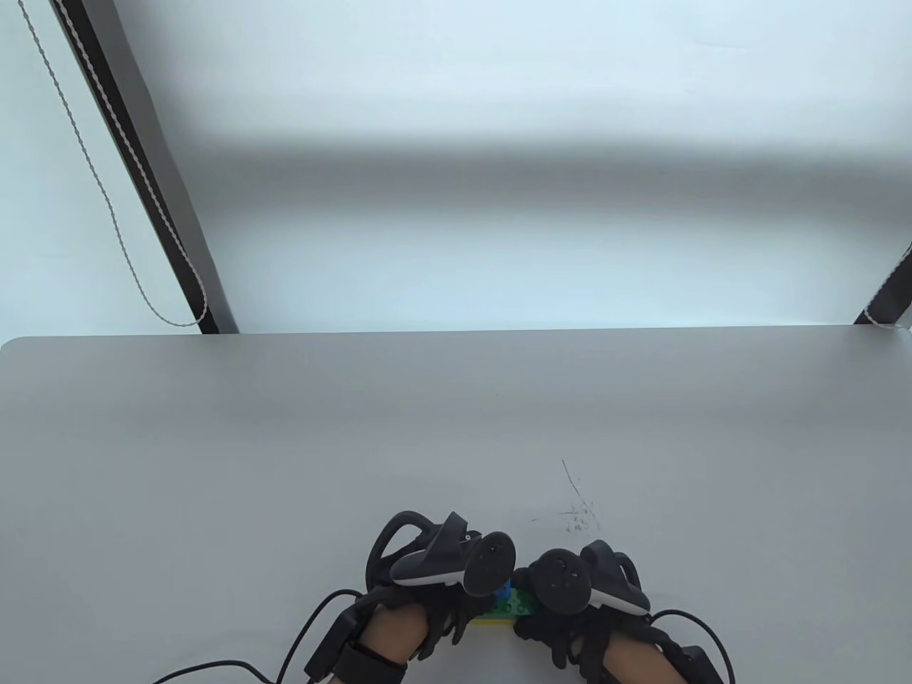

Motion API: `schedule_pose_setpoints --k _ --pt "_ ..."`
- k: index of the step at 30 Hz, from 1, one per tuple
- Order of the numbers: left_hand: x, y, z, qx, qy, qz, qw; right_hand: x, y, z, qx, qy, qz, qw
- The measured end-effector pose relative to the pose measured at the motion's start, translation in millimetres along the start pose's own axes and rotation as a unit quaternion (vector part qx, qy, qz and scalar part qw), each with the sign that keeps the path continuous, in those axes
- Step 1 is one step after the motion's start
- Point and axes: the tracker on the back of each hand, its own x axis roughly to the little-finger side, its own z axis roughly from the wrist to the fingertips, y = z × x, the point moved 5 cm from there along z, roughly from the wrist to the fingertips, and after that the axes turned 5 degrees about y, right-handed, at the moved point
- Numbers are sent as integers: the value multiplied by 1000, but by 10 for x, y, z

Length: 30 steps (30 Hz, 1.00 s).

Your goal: Stack lego bricks

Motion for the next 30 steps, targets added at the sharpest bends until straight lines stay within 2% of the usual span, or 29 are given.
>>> schedule_pose_setpoints --k 5,21,30 --pt "-12 -113 -2 13 -2 -2 1000 -2 5 -4 -1 2 0 1000" --pt "-63 -164 27 0 -2 -14 1000 -6 15 -9 2 4 -4 1000" --pt "8 -220 50 18 14 -60 998 -9 20 -8 1 4 -7 1000"
